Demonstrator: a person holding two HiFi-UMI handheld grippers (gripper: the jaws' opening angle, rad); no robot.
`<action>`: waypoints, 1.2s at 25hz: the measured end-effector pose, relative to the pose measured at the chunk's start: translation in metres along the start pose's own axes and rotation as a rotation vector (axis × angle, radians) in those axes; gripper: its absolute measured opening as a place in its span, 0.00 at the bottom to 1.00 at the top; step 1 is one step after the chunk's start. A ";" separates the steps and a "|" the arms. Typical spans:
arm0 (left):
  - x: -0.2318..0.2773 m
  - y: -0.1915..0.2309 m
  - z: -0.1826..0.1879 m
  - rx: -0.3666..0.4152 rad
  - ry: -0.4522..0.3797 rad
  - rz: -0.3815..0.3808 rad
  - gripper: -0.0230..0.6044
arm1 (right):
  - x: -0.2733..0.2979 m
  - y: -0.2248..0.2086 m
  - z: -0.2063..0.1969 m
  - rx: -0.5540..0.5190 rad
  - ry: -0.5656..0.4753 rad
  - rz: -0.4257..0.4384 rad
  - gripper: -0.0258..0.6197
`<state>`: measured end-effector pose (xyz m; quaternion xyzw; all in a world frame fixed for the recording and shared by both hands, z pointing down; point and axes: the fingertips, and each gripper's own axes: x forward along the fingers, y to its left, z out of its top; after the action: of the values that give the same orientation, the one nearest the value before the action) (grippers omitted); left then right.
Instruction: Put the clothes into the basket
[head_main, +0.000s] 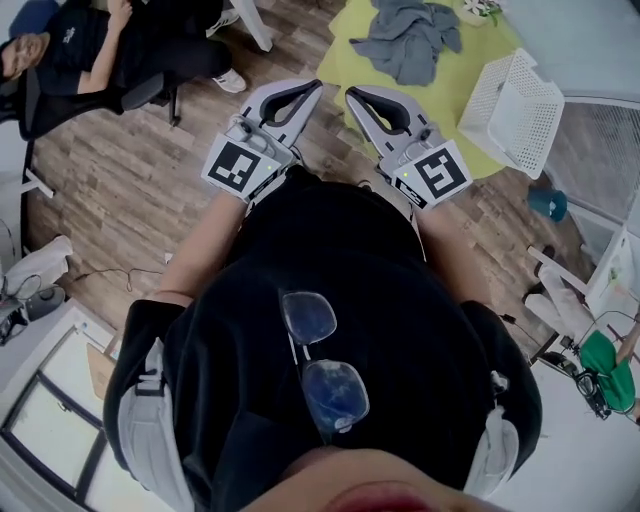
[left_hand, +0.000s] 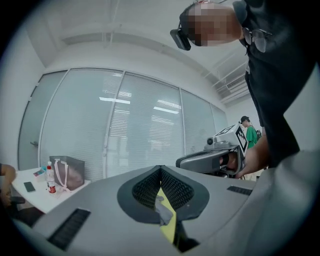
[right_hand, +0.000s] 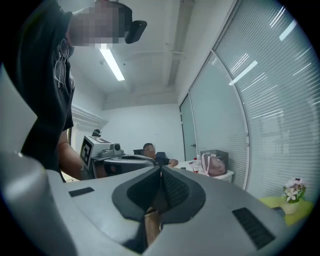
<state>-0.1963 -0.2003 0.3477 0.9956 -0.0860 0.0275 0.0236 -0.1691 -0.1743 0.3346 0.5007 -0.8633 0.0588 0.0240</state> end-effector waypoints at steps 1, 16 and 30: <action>-0.002 0.008 0.001 -0.003 -0.004 -0.021 0.05 | 0.007 -0.002 0.002 0.000 -0.002 -0.027 0.08; 0.013 0.049 -0.001 0.014 -0.036 -0.229 0.05 | 0.037 -0.026 0.007 -0.010 -0.017 -0.277 0.08; 0.134 0.039 -0.006 0.015 0.000 -0.316 0.05 | -0.002 -0.134 0.004 0.027 -0.042 -0.327 0.08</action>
<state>-0.0718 -0.2611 0.3629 0.9969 0.0721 0.0241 0.0199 -0.0517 -0.2391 0.3412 0.6361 -0.7696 0.0554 0.0084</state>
